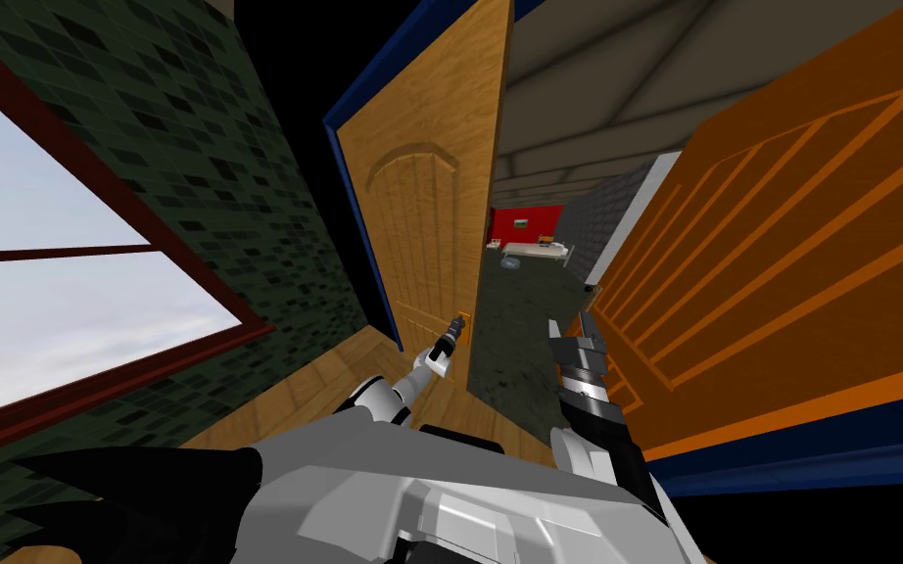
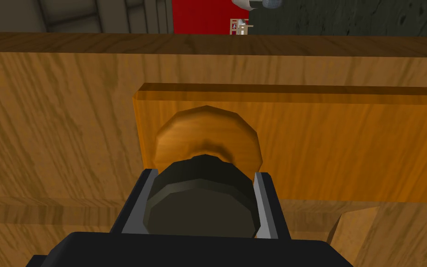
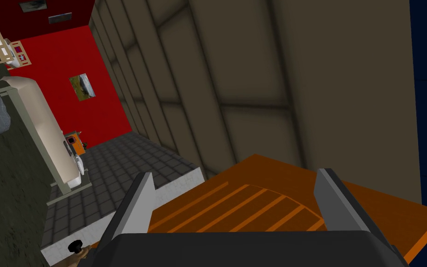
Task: Push the door open
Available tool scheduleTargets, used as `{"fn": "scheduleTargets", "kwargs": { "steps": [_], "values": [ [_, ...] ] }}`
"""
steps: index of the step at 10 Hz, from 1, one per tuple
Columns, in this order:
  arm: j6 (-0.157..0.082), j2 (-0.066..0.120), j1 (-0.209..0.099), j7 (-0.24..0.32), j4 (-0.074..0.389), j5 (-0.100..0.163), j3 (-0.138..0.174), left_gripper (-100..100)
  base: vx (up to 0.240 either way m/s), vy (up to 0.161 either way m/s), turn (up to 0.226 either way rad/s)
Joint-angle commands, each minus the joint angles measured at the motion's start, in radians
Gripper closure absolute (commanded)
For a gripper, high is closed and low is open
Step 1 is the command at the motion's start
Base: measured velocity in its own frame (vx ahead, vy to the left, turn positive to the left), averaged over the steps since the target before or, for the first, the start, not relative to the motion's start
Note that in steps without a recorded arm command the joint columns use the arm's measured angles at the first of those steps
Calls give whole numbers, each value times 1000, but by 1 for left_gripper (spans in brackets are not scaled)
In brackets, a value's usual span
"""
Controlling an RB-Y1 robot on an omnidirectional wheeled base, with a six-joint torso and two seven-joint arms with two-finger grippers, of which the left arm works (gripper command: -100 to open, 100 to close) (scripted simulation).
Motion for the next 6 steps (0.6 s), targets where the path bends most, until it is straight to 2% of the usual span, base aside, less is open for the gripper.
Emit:
{"fn": "scheduleTargets", "kwargs": {
  "steps": [1,2,3,6],
  "values": [
    [-1,0,1,0,0,0,0,100,0,0,0],
    [-1,0,1,0,0,0,0,100,0,0,0],
    [0,12,1,-3,1,4,11,100,89,-83,12],
    [-1,30,1,-10,3,11,31,100,154,-130,47]
  ]
}}
